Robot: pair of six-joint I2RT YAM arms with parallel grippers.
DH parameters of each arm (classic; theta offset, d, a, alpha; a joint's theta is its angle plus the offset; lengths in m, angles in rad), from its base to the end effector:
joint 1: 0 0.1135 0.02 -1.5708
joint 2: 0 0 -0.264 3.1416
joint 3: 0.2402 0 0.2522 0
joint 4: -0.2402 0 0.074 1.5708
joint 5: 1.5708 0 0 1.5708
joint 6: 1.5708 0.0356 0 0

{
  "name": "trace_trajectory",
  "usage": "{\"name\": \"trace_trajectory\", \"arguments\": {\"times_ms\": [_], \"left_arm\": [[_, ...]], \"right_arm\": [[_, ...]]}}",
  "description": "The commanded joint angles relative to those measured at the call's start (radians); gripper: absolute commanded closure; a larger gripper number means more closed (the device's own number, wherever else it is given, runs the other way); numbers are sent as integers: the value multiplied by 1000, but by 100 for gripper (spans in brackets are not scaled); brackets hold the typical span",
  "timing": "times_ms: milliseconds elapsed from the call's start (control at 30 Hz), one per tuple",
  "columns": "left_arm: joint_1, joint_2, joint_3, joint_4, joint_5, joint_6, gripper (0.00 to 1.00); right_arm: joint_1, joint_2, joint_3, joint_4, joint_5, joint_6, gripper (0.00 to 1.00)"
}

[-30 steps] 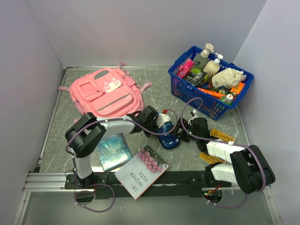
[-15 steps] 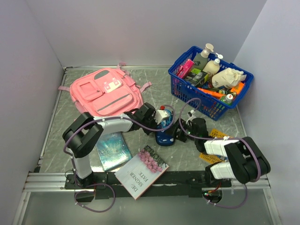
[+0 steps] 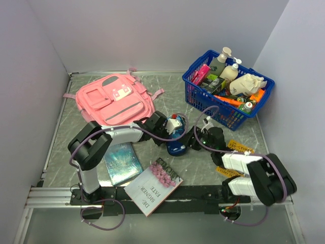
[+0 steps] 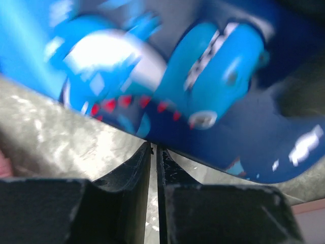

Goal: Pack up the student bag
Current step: Pick up the stationery from the center of the board.

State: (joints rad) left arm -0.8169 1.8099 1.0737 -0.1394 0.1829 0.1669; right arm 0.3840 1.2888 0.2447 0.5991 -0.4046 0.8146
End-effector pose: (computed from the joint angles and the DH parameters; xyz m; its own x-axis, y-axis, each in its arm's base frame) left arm 0.2514 -0.2772 0.1663 -0.3860 0.6498 -0.6548 0.8729 0.4869 -0.0313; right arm 0.1968 0.0946 0.1395 -0.7640 0.4125 -0.4961 -0.1720 0.6108 0.7729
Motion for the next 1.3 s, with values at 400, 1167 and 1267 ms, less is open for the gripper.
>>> {"name": "trace_trajectory", "arguments": {"times_ms": [400,1167,1267], "left_arm": [[4,2,5,113,55,-23,86],[24,-47,14,87,116,-38,87],[47,-90,47,28,115,-29,87]], "right_arm": [[33,-122,76,-156,-7,-152,24],[128,0,176,-275,256,-201,53],[128,-46,160,-288,297,-204,57]]}}
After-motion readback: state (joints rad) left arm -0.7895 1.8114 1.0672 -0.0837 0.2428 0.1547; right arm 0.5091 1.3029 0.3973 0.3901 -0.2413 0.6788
